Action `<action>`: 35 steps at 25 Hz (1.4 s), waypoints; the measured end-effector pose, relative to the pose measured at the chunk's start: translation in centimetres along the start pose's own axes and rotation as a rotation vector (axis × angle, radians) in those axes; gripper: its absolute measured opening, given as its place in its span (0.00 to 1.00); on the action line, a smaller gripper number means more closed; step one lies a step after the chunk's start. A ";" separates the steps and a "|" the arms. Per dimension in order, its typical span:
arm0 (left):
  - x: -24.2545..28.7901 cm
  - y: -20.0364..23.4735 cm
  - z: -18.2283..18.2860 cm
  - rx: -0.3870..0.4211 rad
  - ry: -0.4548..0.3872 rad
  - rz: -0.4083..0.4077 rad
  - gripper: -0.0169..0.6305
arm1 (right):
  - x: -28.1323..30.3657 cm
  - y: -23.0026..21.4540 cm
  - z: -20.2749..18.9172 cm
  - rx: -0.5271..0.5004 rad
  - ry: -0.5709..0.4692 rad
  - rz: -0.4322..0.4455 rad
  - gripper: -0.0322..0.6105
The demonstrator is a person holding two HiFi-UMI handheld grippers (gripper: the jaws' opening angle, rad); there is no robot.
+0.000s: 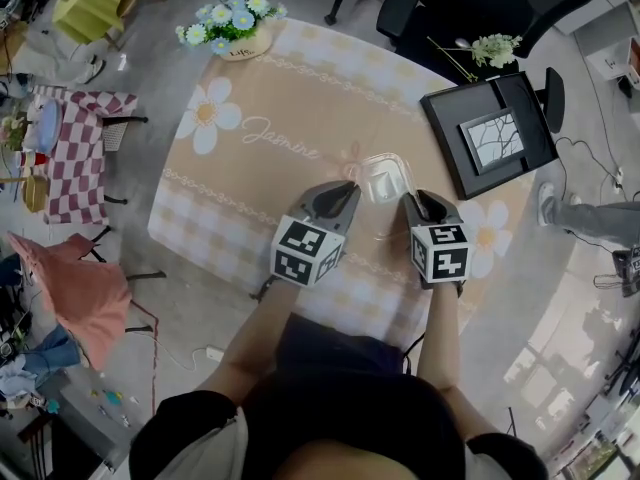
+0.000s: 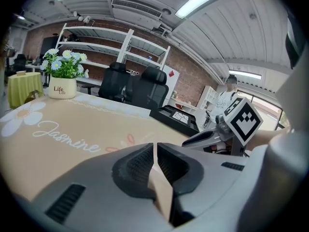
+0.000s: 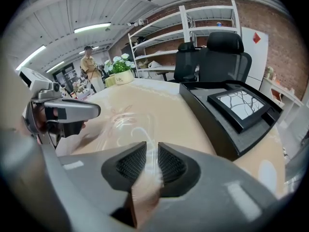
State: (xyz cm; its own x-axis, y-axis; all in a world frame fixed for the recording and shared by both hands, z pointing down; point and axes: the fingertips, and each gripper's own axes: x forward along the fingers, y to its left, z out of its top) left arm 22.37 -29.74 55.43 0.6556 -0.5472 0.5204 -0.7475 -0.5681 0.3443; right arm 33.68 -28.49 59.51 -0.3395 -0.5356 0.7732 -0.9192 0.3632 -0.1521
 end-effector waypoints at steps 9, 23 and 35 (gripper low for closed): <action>-0.5 0.0 0.3 0.007 -0.011 0.000 0.08 | -0.2 0.1 -0.2 0.094 -0.001 0.013 0.14; -2.0 -0.2 1.0 0.033 -0.030 -0.031 0.08 | -2.2 0.1 1.1 0.236 -0.109 -0.023 0.12; -4.9 -1.0 2.6 0.077 -0.077 -0.096 0.08 | -5.8 1.9 2.8 0.283 -0.214 -0.089 0.12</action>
State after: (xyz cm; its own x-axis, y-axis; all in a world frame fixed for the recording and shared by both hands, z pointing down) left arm 20.16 -28.10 50.47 0.7325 -0.5319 0.4249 -0.6722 -0.6641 0.3273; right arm 33.38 -26.82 53.03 -0.2625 -0.7141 0.6489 -0.9556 0.0990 -0.2776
